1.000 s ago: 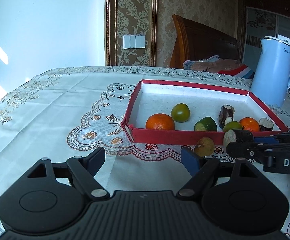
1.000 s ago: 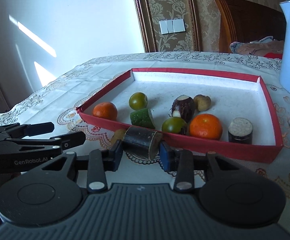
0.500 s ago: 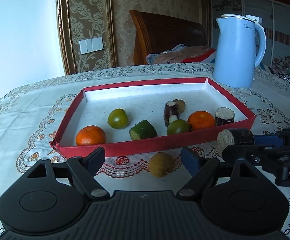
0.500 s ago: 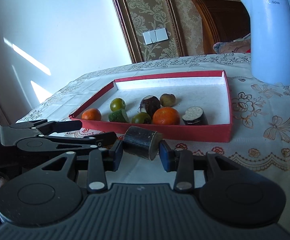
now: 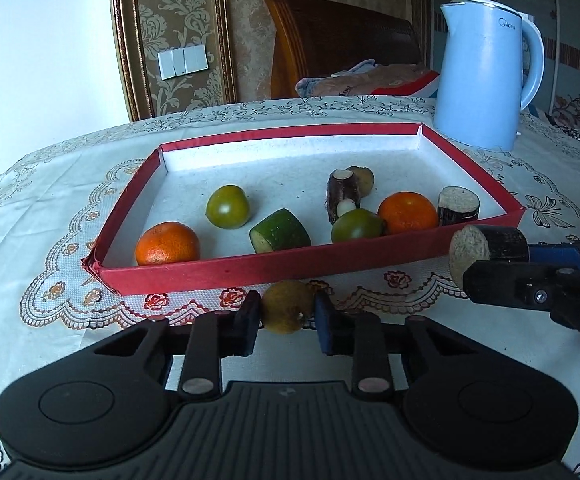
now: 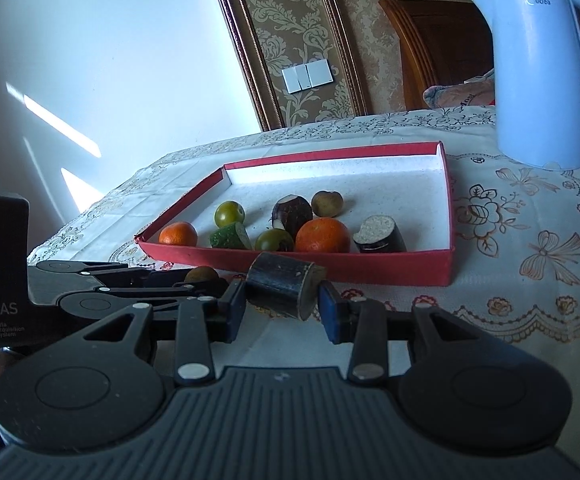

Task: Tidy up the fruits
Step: 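Carry the slice and kiwi over the tray and open both tools to release them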

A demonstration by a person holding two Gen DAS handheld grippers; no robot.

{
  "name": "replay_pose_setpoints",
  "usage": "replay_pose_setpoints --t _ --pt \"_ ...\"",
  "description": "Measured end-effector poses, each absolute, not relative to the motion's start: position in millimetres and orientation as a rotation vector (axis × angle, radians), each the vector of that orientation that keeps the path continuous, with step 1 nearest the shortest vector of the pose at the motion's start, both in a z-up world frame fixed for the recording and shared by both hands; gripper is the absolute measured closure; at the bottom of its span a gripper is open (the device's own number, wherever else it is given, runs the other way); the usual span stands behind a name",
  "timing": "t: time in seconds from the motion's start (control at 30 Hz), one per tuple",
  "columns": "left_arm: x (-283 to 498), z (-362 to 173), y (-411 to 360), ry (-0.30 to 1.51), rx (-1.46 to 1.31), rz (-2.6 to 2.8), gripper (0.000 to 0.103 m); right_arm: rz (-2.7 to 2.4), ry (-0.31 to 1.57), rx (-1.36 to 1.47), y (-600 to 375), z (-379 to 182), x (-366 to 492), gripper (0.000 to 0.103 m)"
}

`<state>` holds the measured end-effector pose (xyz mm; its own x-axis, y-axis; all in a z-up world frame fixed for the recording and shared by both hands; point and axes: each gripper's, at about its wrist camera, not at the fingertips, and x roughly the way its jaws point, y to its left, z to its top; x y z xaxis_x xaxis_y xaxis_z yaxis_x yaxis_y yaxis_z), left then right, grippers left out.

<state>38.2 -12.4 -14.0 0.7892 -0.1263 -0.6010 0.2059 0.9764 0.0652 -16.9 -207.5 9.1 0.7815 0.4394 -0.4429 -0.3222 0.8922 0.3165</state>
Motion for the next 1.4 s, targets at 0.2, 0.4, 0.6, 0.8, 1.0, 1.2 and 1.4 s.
replay_pose_setpoints --t 0.2,0.4,0.6,0.8,1.0,1.2,1.4 --pt "29.4 3.1 -12.3 0.568 0.113 -0.107 0.075 0.404 0.503 0.214 -202.0 20.1 -14.2 0.066" --pt "43.5 23.3 -9.6 0.493 0.096 0.011 0.075 0.360 0.447 0.136 -188.0 34.7 1.7 0.066" --pt "70.3 28.5 -4.5 0.467 0.075 0.086 0.075 0.315 0.446 0.098 -179.8 37.2 31.2 0.066" --pt "84.0 24.8 3.5 0.472 0.040 0.105 0.075 0.280 0.466 0.073 -175.7 27.5 50.7 0.066" --pt "89.2 16.8 5.3 0.501 0.028 0.095 0.075 0.247 0.476 0.042 -173.0 16.1 57.9 0.066" --pt "90.5 13.8 6.2 0.514 0.024 0.085 0.074 0.235 0.468 0.026 -168.8 12.3 60.3 0.066" --pt "86.9 12.9 2.9 0.516 0.043 0.104 0.074 0.237 0.439 0.061 -174.9 16.0 54.7 0.062"
